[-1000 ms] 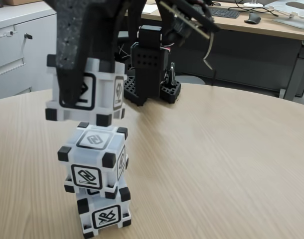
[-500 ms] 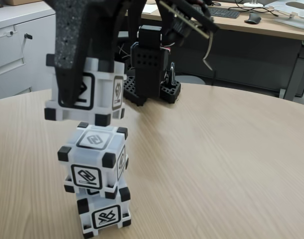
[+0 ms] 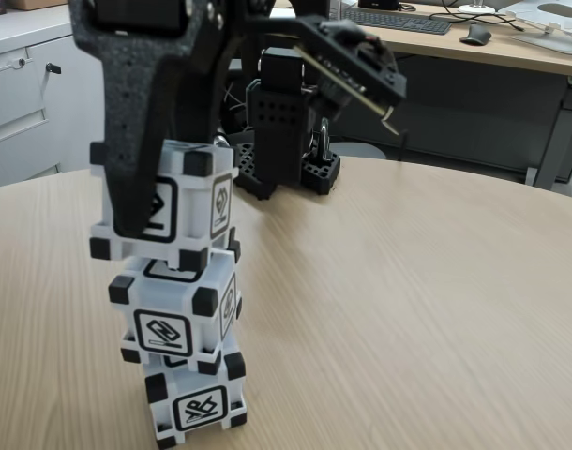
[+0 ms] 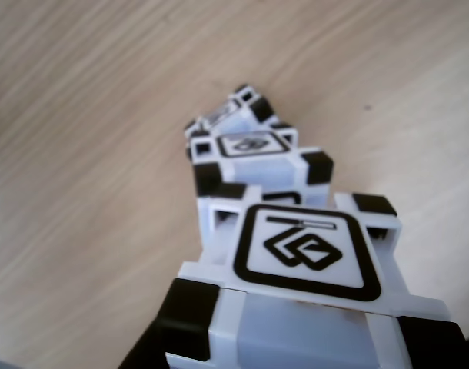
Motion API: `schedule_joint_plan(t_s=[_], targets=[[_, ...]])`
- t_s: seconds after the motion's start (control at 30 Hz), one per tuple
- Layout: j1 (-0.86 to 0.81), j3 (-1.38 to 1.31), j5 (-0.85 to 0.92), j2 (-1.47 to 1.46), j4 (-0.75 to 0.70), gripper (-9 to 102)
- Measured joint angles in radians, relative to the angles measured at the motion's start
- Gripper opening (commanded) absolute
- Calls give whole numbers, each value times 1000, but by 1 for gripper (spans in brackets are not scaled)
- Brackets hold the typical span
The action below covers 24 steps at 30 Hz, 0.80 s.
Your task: Stack cubes from left to right.
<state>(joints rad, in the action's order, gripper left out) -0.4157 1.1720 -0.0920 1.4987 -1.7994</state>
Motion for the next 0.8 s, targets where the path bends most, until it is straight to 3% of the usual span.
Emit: schedule_joint_plan(t_s=[0.27, 0.8], targets=[[0, -2, 8, 0, 0, 37], [35, -2, 58, 0, 0, 42]])
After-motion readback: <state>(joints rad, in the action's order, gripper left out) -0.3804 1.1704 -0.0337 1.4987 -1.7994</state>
